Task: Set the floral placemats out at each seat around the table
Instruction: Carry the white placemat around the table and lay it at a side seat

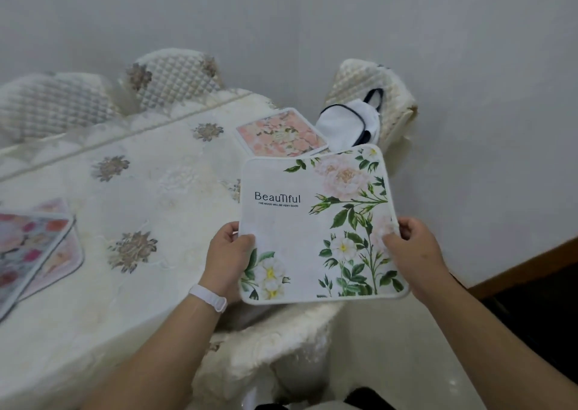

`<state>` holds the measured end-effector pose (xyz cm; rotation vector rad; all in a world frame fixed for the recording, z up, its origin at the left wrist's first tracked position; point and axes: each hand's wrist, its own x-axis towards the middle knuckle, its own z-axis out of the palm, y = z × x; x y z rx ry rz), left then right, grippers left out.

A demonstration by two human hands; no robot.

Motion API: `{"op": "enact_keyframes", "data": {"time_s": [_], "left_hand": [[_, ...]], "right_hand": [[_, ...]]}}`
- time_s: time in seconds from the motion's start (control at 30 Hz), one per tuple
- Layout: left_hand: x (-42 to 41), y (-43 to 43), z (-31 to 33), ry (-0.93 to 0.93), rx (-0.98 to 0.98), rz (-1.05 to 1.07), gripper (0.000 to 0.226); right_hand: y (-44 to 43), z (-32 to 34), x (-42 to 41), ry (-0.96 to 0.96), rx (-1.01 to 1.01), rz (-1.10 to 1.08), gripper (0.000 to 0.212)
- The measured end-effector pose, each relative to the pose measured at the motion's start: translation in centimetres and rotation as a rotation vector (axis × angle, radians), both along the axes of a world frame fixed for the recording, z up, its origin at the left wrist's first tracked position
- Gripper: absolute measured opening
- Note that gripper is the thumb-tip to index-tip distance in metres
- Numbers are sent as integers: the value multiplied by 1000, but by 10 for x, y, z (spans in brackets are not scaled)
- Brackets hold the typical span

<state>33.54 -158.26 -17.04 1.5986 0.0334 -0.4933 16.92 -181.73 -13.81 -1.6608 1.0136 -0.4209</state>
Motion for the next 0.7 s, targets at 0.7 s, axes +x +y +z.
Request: {"op": "enact_keyframes", "data": {"time_s": [0.7], "left_hand": [[75, -1, -77, 165, 335, 548, 16]], "right_hand": [[-58, -101, 212, 147, 75, 593, 8]]}}
